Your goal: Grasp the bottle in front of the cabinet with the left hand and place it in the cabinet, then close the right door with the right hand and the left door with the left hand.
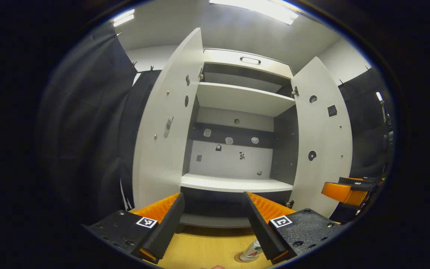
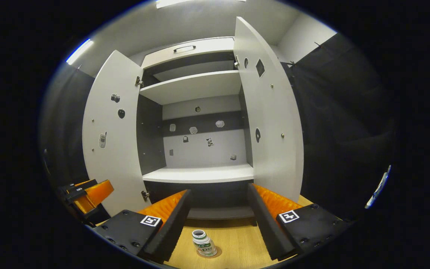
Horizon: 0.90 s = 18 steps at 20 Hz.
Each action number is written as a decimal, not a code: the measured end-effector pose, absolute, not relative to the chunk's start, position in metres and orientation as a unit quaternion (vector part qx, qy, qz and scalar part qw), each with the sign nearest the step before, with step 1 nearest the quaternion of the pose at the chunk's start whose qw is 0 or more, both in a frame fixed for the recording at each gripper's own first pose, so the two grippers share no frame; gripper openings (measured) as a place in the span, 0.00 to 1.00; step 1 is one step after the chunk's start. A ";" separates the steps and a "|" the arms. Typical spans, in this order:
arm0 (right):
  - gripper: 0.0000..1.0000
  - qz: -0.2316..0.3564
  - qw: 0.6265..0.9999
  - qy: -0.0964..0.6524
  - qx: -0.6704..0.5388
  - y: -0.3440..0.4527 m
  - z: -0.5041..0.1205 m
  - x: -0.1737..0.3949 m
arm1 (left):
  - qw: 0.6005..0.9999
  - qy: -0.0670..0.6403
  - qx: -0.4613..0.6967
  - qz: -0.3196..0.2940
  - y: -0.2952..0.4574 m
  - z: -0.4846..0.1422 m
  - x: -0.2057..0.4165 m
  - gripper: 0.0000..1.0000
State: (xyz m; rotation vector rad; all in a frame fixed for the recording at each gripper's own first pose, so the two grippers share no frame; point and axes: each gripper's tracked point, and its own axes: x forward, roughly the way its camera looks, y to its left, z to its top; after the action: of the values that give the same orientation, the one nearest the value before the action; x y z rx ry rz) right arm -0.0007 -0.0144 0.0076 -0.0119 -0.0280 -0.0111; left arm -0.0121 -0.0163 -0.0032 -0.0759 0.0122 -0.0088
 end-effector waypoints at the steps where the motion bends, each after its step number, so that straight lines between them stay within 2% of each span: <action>1: 0.98 -0.012 1.000 -0.018 -0.007 -0.020 0.010 -0.004 | 0.998 0.010 -0.048 -0.024 -0.030 -0.008 -0.005 0.94; 5: 0.98 -0.045 0.999 -0.027 -0.010 -0.044 0.017 -0.017 | 0.988 0.052 -0.089 -0.116 -0.102 -0.050 0.015 0.95; 8: 0.98 -0.060 0.998 -0.032 -0.008 -0.059 0.019 -0.033 | 0.977 0.094 -0.101 -0.163 -0.148 -0.107 0.019 0.95; 13: 0.98 -0.075 0.997 -0.016 0.012 -0.082 0.005 -0.054 | 0.969 0.162 -0.098 -0.162 -0.175 -0.214 0.022 0.95; 18: 0.98 -0.091 0.996 -0.013 0.012 -0.098 0.004 -0.060 | 0.964 0.200 -0.069 -0.159 -0.177 -0.277 0.018 0.95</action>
State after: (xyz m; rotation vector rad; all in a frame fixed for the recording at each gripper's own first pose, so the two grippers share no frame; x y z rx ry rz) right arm -0.0605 -0.0985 0.0041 0.0235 -0.0251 -0.1819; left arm 0.0178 -0.1768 -0.2766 -0.1400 0.4050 -0.3209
